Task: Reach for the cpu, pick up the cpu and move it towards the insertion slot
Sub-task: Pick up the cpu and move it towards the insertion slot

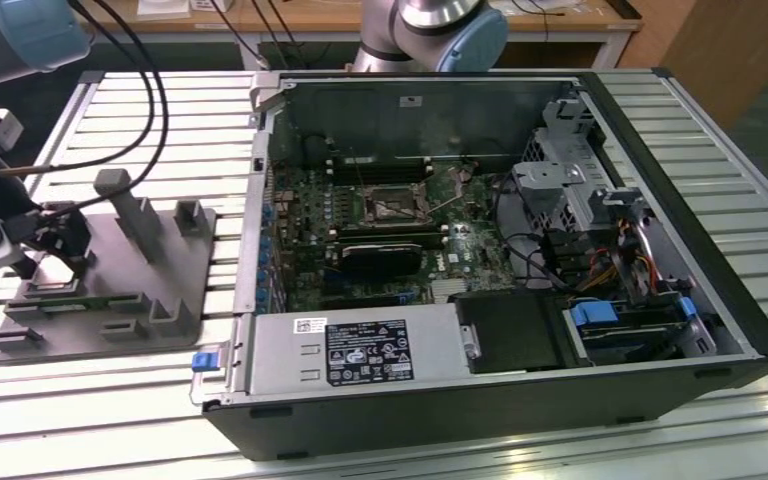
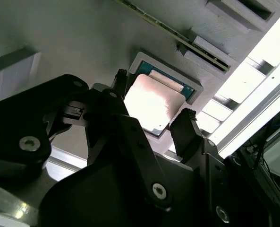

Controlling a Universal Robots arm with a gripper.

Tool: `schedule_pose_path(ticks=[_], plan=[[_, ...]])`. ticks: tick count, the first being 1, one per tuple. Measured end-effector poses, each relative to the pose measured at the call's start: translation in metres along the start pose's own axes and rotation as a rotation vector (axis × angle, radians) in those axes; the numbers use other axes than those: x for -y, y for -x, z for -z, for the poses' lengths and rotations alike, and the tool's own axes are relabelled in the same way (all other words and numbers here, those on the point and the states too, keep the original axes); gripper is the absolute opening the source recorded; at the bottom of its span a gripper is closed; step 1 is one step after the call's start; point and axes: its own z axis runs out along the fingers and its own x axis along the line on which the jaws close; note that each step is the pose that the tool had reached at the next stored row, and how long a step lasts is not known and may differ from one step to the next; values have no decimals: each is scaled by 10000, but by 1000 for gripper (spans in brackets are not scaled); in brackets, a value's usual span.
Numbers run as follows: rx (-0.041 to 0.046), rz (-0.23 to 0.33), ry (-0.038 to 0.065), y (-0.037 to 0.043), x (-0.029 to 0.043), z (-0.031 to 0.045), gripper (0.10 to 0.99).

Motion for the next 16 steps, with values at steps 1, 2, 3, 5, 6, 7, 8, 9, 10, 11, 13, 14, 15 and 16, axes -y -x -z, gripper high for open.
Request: schedule_pose_path(ticks=[1,2,3,5,6,7,8,9,10,11,13,14,15,16], plan=[[-1,0,0,0,1,-5,647],[-1,0,0,-1,0,-6,647],[-1,0,0,-1,0,-6,647],[-2,0,-1,-1,0,-6,647],[-1,0,0,0,0,-7,647],[-1,0,0,0,0,-7,647],[-1,0,0,0,0,-7,647],[-1,0,0,0,0,-7,647],[0,0,0,0,0,-7,635],[-3,0,-1,-1,1,-7,573],[-2,0,-1,-1,0,-7,533],[-2,0,-1,-1,0,-7,533],[-1,0,0,0,0,-7,533],[0,0,0,0,0,-8,533]])
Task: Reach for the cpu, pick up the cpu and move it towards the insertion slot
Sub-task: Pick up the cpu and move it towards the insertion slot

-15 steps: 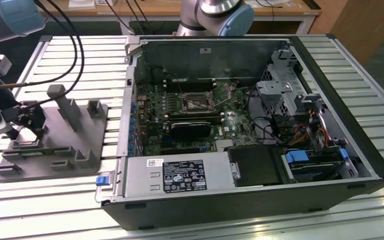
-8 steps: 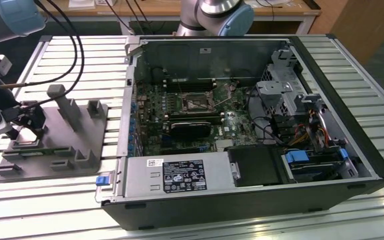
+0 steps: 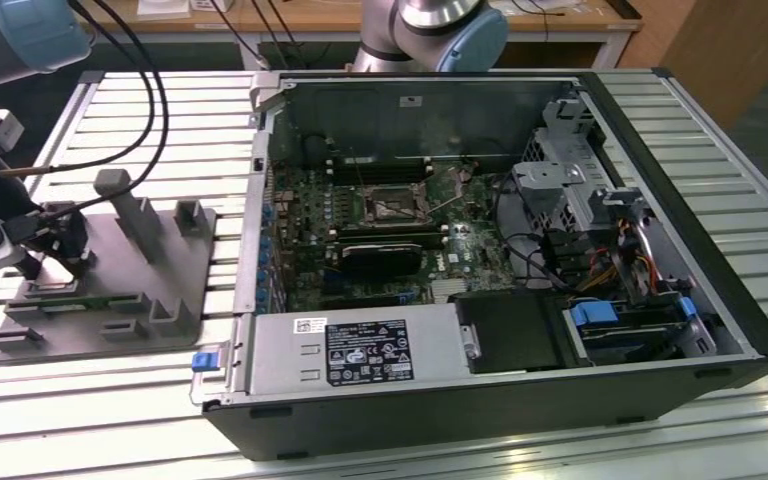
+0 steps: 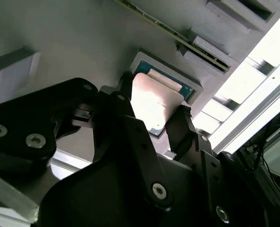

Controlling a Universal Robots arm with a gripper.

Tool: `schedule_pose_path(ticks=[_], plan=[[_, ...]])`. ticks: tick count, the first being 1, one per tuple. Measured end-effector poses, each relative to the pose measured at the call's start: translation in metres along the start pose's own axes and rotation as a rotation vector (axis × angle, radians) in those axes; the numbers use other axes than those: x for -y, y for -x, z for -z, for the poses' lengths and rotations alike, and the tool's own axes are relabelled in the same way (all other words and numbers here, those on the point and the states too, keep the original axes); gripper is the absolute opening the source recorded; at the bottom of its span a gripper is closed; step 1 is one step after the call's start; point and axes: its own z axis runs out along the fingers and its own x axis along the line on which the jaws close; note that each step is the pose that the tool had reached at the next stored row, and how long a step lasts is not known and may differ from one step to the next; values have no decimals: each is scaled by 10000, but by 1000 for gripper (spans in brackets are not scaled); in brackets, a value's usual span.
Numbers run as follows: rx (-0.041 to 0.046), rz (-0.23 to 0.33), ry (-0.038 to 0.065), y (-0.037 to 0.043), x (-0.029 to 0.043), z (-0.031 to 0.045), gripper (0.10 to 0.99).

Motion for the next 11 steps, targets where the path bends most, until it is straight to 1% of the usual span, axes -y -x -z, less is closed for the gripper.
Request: schedule_pose_path(ticks=[2,4,7,11], plan=[[2,0,1,0,0,4,533],[3,-1,1,2,-2,49,533],[1,-1,0,6,-6,163,533],[0,0,0,12,-12,337,533]])
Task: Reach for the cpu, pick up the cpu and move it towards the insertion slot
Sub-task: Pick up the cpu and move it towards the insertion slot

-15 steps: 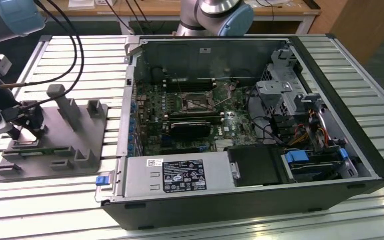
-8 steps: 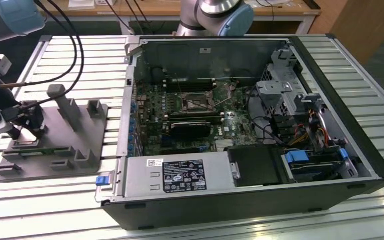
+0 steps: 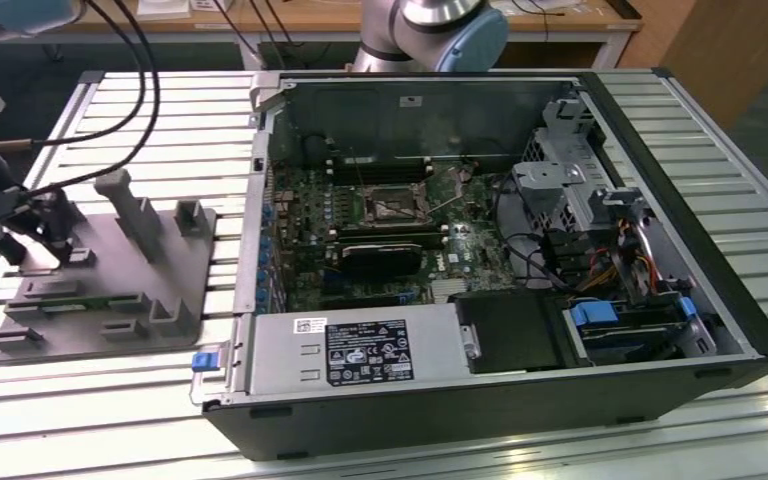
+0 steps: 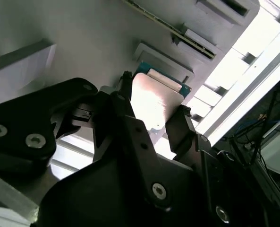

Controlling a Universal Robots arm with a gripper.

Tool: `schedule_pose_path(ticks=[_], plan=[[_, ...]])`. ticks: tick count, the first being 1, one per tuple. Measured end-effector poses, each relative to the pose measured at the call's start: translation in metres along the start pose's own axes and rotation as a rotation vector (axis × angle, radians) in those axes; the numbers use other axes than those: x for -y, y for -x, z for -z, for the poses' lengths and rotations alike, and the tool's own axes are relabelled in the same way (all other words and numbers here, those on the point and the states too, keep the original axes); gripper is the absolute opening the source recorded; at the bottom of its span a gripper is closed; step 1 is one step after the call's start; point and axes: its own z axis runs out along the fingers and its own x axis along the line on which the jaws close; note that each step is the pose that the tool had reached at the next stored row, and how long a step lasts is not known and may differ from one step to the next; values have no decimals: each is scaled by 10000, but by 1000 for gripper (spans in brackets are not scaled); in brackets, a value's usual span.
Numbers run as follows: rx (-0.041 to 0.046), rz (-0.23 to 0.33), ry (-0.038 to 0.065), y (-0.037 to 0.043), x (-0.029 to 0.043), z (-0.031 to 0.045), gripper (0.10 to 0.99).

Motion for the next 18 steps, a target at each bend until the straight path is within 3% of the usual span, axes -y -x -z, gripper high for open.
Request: schedule_pose_path(ticks=[18], plan=[[0,-1,0,28,-30,812,533]])
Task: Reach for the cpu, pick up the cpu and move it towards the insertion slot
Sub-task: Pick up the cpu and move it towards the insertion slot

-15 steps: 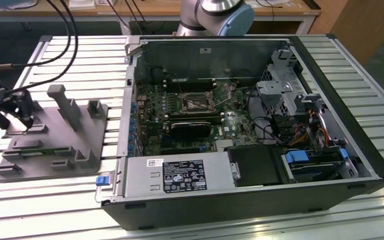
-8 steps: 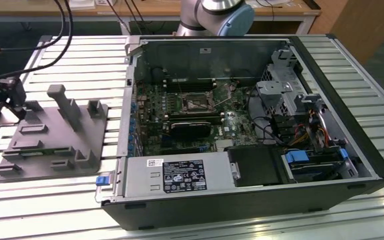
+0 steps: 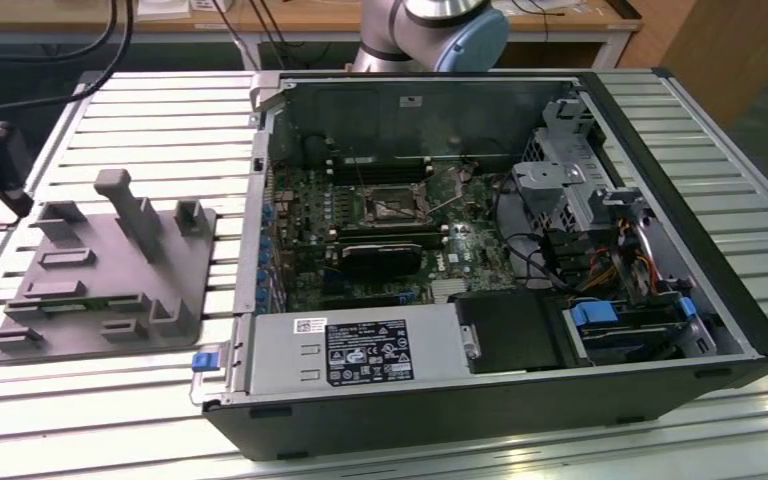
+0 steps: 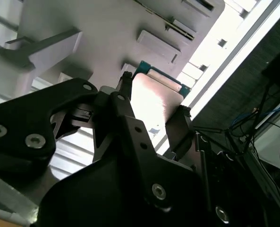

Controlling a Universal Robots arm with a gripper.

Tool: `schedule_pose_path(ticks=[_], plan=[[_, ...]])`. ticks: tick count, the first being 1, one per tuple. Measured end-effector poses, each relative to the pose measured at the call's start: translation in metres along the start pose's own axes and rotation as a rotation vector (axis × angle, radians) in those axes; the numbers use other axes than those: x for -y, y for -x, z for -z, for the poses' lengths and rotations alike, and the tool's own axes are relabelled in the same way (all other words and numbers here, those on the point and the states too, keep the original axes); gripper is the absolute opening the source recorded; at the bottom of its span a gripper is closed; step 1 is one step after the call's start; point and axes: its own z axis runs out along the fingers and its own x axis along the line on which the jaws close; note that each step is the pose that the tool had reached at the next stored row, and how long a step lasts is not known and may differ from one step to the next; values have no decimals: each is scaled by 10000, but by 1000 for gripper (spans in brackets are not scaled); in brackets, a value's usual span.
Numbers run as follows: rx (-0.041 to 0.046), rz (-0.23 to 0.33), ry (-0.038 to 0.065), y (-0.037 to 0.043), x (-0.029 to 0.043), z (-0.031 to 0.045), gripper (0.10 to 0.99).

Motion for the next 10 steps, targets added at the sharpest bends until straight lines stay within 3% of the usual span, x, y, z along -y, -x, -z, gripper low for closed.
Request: schedule_pose_path(ticks=[10], plan=[[1,0,0,16,-16,453,533]])
